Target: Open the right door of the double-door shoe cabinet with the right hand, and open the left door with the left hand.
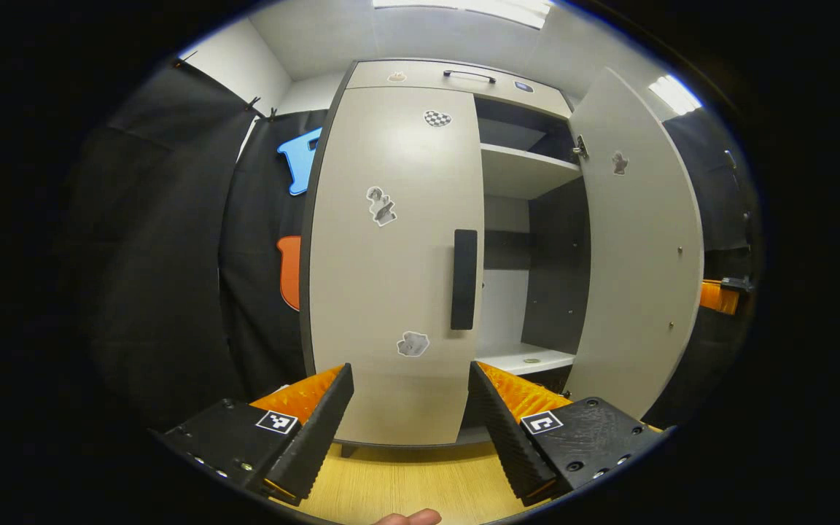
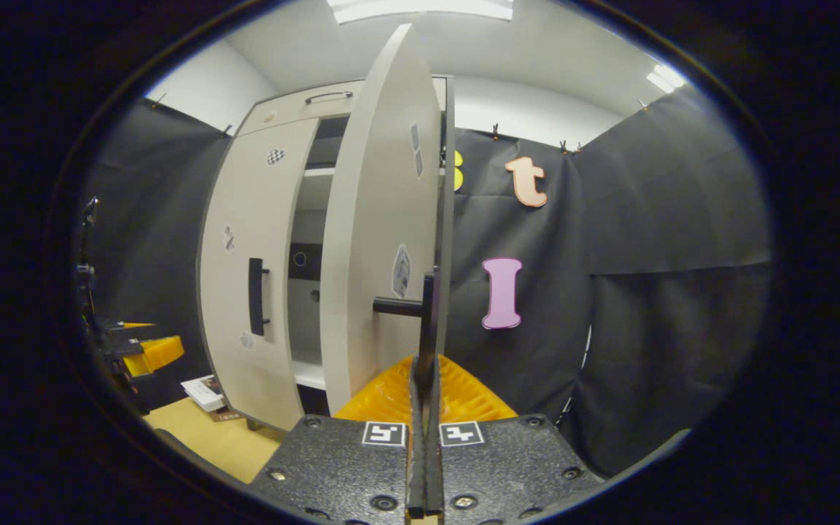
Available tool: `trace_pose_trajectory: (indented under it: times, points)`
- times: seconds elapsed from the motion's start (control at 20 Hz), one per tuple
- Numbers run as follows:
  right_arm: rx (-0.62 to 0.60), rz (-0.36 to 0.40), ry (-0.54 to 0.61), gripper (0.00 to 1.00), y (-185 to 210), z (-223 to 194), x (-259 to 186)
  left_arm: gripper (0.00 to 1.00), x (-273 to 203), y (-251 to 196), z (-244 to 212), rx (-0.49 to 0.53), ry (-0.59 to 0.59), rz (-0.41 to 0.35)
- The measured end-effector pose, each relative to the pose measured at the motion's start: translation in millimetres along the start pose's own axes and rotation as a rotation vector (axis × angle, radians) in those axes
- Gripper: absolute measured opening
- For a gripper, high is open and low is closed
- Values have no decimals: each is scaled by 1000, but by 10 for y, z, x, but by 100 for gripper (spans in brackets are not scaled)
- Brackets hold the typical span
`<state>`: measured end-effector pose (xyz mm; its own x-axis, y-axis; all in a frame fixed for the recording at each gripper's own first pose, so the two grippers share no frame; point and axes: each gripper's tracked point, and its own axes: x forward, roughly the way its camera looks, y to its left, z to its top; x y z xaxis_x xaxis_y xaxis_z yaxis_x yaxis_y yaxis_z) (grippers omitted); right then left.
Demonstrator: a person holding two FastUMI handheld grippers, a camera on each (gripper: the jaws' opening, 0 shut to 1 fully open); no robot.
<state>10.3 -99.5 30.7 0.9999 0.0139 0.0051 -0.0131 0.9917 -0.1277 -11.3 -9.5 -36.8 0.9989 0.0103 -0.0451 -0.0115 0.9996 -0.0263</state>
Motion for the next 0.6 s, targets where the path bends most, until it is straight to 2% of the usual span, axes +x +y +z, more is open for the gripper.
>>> trace_pose_trajectory:
  times: [0.05, 0.2, 0.45, 0.6]
  points:
    - [-12, -24, -2, 4, -106, -14, 36, 95, 12, 4, 3, 3, 0, 4]
    - [56, -10, -18, 4, -310, -17, 49, 95, 60, 7, -7, -2, 8, 8]
    - [50, 5, -15, 4, -328, -52, 64, 95, 68, 20, -31, -7, 19, 18]
    - [29, -48, 25, 4, -317, -137, -248, 95, 13, 22, -77, -11, 31, 13]
